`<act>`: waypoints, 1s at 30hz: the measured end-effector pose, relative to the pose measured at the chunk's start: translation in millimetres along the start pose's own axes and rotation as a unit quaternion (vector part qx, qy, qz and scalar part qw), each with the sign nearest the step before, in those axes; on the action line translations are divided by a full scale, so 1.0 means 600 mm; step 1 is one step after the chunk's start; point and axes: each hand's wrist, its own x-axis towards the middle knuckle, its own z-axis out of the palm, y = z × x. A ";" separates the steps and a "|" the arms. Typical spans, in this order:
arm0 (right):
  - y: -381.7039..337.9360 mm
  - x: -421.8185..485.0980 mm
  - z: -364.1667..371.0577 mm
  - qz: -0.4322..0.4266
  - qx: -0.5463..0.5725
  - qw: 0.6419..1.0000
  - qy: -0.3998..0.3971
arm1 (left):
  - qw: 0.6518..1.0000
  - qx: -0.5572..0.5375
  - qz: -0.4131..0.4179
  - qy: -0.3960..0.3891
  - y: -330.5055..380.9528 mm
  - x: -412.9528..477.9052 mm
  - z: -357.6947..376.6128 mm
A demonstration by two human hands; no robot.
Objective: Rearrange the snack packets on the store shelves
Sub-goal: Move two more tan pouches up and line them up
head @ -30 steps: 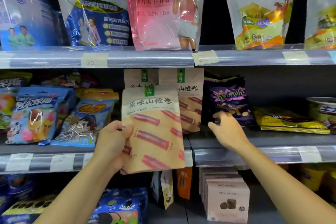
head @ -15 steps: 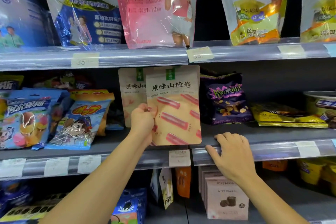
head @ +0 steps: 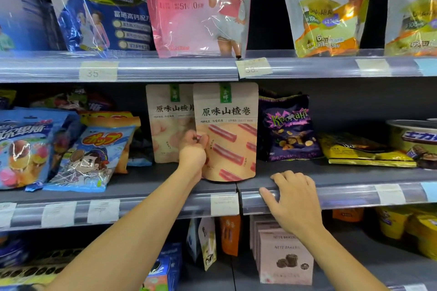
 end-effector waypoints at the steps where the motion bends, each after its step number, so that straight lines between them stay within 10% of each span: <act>1: 0.000 0.000 0.000 0.000 -0.001 1.000 0.002 | 1.000 -0.006 0.003 -0.001 -0.003 0.000 -0.001; 30: 0.018 0.005 -0.015 -0.044 0.023 0.996 -0.068 | 0.988 0.147 -0.015 0.043 0.007 -0.087 -0.036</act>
